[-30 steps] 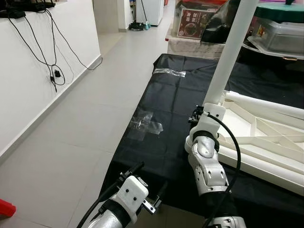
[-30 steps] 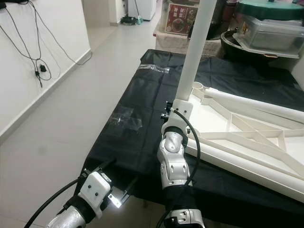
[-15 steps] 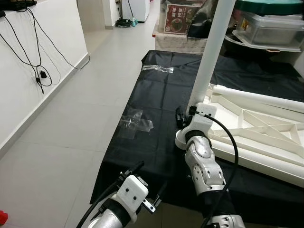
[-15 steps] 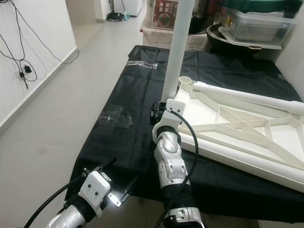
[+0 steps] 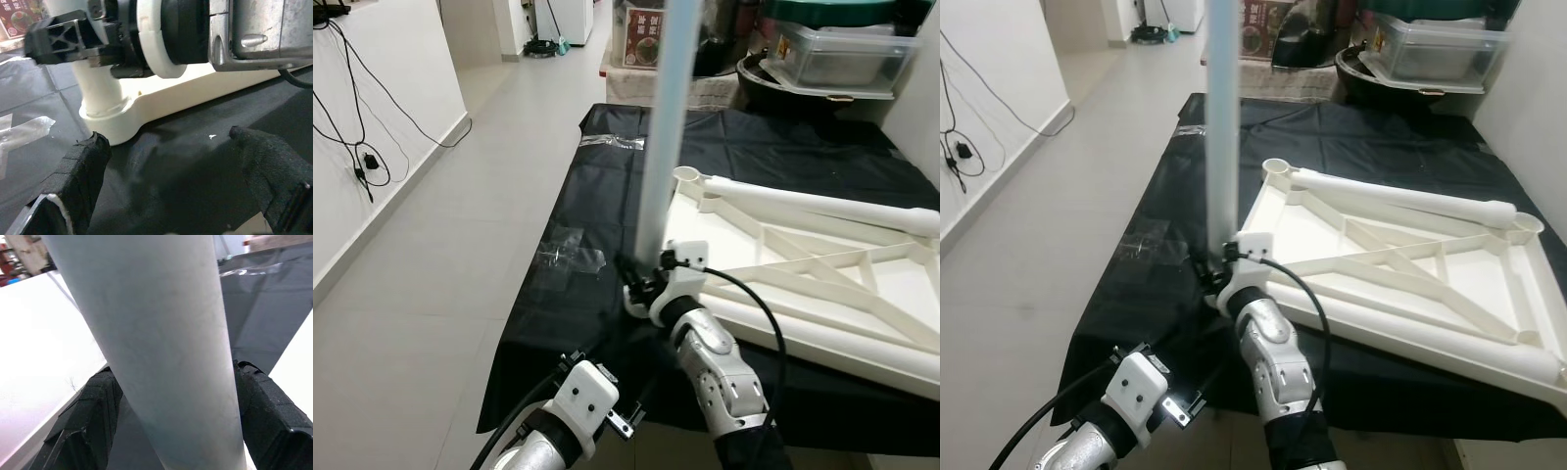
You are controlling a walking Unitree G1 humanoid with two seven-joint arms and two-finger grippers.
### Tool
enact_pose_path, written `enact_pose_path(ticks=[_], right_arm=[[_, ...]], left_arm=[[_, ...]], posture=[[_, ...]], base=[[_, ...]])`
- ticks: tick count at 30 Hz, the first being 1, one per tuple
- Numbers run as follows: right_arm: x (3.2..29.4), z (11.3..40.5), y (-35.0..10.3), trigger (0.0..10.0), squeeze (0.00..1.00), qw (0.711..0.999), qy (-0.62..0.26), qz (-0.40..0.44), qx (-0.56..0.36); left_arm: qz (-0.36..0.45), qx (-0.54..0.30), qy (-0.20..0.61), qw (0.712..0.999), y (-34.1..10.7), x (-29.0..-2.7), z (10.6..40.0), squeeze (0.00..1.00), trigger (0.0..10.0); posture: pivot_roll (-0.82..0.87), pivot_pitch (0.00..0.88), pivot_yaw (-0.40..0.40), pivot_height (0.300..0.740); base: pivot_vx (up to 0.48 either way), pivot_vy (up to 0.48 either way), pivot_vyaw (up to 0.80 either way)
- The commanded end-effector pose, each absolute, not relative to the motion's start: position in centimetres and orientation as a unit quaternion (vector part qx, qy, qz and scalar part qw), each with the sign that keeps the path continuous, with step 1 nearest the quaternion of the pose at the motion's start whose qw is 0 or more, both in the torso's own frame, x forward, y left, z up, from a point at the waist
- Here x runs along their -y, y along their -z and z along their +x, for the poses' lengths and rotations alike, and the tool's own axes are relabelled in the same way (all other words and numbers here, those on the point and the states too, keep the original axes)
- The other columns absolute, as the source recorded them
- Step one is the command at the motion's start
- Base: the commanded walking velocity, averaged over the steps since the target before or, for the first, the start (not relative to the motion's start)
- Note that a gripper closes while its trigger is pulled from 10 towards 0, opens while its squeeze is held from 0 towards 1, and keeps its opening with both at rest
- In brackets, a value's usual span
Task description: Building children table
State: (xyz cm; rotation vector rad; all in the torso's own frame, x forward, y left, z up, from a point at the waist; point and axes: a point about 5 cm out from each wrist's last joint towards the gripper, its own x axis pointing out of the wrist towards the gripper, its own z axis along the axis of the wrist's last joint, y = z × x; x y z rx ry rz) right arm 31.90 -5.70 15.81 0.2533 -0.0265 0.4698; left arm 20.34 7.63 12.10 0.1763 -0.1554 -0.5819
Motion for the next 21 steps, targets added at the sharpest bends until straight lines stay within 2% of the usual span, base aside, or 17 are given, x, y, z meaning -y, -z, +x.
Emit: enact_pose_path(ticks=[1,5,12,14,16,21], right_arm=[[3.8,31.1,-16.3,10.0,0.0,0.949,-0.28,0.142,0.016],[3.1,30.7,-16.7,10.0,0.0,0.942,-0.301,0.148,0.021],[3.6,30.8,-16.1,10.0,0.0,0.944,-0.301,0.134,0.011],[4.5,31.0,-15.6,10.0,0.0,0.951,-0.287,0.118,0.009],[6.8,31.1,-14.8,10.0,0.0,0.96,-0.261,0.097,0.013],[9.3,29.9,-13.9,10.0,0.0,0.962,-0.259,0.087,0.016]], left_arm=[[0.088,0.064,0.291,0.951,-11.5,-7.6,20.3,0.0,10.0],[0.088,0.064,0.289,0.951,-11.5,-7.6,20.3,0.0,10.0],[0.088,0.064,0.289,0.951,-11.5,-7.6,20.3,0.0,10.0],[0.088,0.064,0.288,0.951,-11.5,-7.6,20.4,0.0,10.0],[0.088,0.064,0.288,0.951,-11.5,-7.7,20.4,0.0,10.0],[0.089,0.064,0.289,0.951,-11.5,-7.8,20.5,0.0,10.0]], posture=[[0.08,0.1,-0.049,0.74],[0.07,0.103,-0.05,0.74],[0.08,0.104,-0.051,0.74],[0.07,0.104,-0.051,0.74],[0.07,0.104,-0.047,0.74],[0.07,0.104,-0.044,0.74]], base=[[0.0,0.0,0.0],[0.0,0.0,0.0],[0.0,0.0,0.0],[0.0,0.0,0.0],[0.0,0.0,0.0],[0.0,0.0,0.0]])
